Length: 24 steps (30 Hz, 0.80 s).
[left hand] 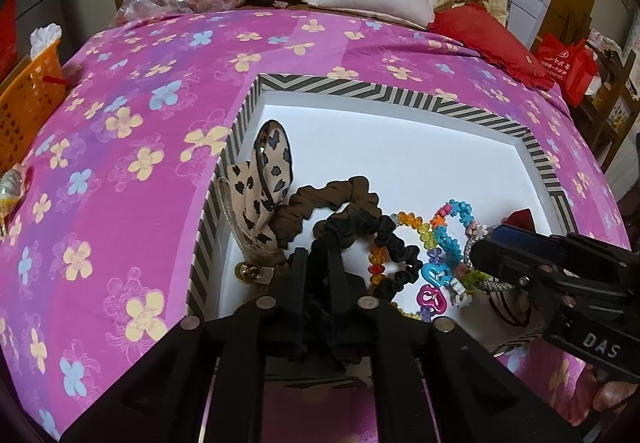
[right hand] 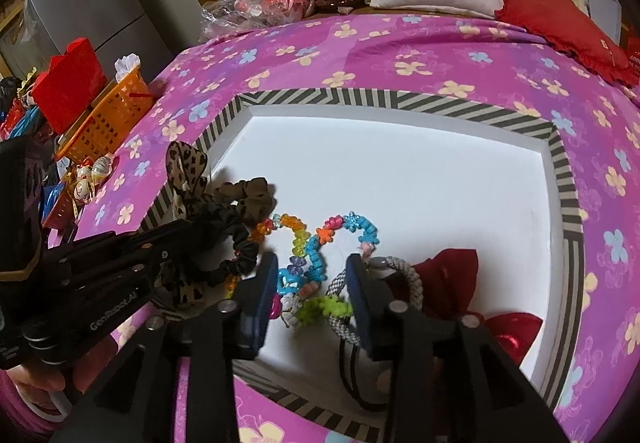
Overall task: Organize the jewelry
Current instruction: 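Carry both items into the tray and open both grippers to release them, then withdraw both grippers from the tray toward the blue beaded bracelet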
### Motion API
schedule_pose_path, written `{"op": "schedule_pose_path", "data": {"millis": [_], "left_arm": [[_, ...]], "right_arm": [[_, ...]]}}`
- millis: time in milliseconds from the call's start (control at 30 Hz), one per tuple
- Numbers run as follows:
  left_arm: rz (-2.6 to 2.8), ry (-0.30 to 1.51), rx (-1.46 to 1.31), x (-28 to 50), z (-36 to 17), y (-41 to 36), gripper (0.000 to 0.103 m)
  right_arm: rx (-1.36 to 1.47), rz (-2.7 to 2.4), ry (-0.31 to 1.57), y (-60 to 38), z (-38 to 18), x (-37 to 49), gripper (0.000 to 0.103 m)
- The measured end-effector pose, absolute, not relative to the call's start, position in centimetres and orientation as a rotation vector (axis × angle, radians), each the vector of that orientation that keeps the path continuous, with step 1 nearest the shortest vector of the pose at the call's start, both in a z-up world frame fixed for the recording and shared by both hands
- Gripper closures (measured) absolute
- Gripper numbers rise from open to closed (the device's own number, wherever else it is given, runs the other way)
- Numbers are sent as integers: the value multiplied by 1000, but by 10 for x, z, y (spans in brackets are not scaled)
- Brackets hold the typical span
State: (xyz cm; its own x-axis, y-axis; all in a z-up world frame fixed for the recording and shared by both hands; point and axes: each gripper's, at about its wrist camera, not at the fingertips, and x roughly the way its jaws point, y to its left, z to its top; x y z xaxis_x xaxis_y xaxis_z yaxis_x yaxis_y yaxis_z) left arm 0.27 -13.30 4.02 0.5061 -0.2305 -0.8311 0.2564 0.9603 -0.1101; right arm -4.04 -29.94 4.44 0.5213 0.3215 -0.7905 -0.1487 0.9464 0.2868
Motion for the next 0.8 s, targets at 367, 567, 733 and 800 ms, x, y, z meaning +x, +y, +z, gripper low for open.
{"op": "schedule_pose_path", "data": {"millis": [367,567,733,800], "left_arm": [[-324,994,-33,-2,49,-126,77],[-332,974,-94,-10,63,-112,75],[-351,945,-111,-31,76,-104,75],[-366,934,-110,-41,81,-102,75]], "right_arm": [[228,266,942,-305,61,-58,37],[236,231,907,-319,74,-76,37],[231,176,878,-334,82,-99,37],[220,148,863,-342,86,-112,37]]}}
